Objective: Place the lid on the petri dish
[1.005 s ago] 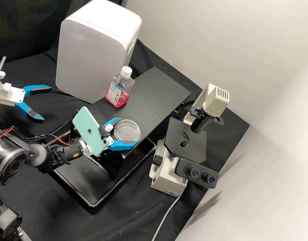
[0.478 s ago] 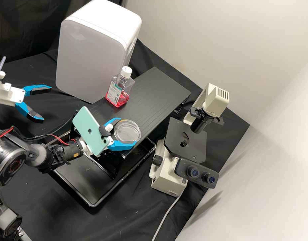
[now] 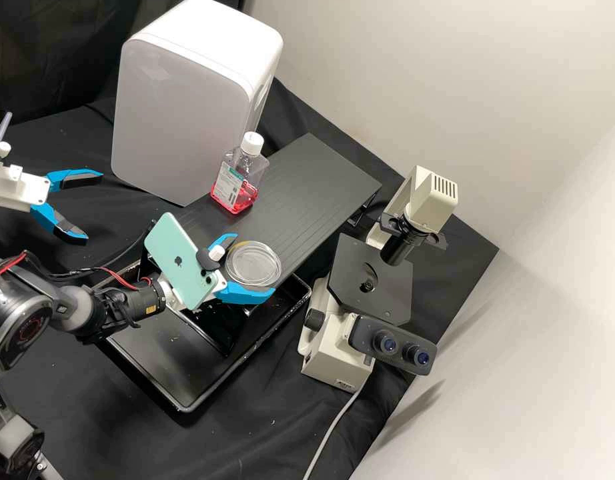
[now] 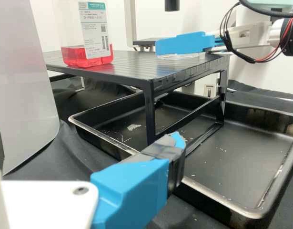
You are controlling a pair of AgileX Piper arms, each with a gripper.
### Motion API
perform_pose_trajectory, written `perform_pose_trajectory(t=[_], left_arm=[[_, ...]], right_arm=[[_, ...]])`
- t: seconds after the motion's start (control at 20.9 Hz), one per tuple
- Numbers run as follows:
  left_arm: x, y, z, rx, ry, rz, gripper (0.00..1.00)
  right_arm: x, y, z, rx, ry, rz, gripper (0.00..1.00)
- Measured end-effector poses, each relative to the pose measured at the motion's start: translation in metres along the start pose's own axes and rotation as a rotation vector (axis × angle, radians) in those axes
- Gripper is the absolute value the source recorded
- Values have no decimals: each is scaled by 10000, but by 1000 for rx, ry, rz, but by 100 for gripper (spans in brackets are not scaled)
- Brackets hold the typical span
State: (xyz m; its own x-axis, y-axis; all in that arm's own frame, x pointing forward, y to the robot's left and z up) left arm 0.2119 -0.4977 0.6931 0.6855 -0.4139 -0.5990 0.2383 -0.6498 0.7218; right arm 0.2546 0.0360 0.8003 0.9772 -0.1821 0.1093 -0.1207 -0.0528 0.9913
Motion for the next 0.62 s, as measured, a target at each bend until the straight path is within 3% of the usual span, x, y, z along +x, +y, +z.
perform_pose_trajectory(t=[0.62], left_arm=[[0,0,0,0,0,0,100]], right_arm=[[-43,-28,-50,-14,-6,4,100]])
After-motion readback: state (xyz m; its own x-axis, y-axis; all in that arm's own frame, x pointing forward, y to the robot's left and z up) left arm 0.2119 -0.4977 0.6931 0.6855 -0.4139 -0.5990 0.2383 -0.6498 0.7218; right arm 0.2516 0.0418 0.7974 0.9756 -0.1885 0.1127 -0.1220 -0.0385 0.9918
